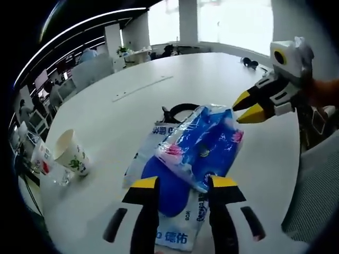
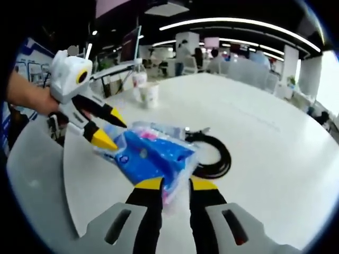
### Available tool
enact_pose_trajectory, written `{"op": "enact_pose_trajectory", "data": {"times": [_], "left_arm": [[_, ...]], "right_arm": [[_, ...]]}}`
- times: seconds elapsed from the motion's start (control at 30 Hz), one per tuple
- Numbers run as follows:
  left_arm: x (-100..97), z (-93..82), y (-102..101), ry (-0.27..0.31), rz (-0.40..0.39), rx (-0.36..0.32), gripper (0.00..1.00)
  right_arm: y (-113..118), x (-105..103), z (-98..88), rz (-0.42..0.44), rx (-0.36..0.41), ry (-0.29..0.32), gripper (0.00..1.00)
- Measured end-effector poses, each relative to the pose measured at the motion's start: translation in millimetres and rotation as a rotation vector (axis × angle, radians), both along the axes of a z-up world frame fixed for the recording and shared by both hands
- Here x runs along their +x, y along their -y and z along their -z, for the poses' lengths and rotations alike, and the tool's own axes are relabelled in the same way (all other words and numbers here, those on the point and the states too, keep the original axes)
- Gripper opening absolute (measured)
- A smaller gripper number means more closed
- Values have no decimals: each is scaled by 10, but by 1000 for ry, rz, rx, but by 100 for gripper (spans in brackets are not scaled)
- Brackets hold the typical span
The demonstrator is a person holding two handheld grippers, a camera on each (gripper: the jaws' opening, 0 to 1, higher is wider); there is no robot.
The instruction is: Arrange the tabletop items into an orderly group along one side of the table until the central work area is clear of visible clutter.
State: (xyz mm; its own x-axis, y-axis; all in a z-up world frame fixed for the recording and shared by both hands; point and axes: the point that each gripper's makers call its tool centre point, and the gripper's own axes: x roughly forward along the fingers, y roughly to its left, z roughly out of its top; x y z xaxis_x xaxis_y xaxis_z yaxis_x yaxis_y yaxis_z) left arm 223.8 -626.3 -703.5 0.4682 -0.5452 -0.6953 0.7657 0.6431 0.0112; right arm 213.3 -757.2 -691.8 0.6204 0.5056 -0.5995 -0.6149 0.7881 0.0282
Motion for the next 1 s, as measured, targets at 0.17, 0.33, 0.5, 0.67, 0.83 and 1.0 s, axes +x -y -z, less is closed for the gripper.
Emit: {"op": "enact_pose_trajectory", "data": {"times": [0.17,0.33,0.5,0.67,0.83,1.0], "left_arm": [[-18,50,55,-41,5,-11,24],[-24,73,88,-53,16,-5,18],[-16,101,88,-72,9,-2,12],[-11,101,74,-78,8,9,9],[-4,81,60,-82,12,21,3],[-8,39,66,-86,12,18,2]], "right_arm": [[-14,6,29,3,0,-13,12],[-20,-18,77,0,2,-34,10],[8,-30,120,0,-15,-52,3],[-4,-48,120,3,-1,-69,1],[-21,-61,100,5,9,-71,0],[-11,-66,56,4,10,-69,0]]}}
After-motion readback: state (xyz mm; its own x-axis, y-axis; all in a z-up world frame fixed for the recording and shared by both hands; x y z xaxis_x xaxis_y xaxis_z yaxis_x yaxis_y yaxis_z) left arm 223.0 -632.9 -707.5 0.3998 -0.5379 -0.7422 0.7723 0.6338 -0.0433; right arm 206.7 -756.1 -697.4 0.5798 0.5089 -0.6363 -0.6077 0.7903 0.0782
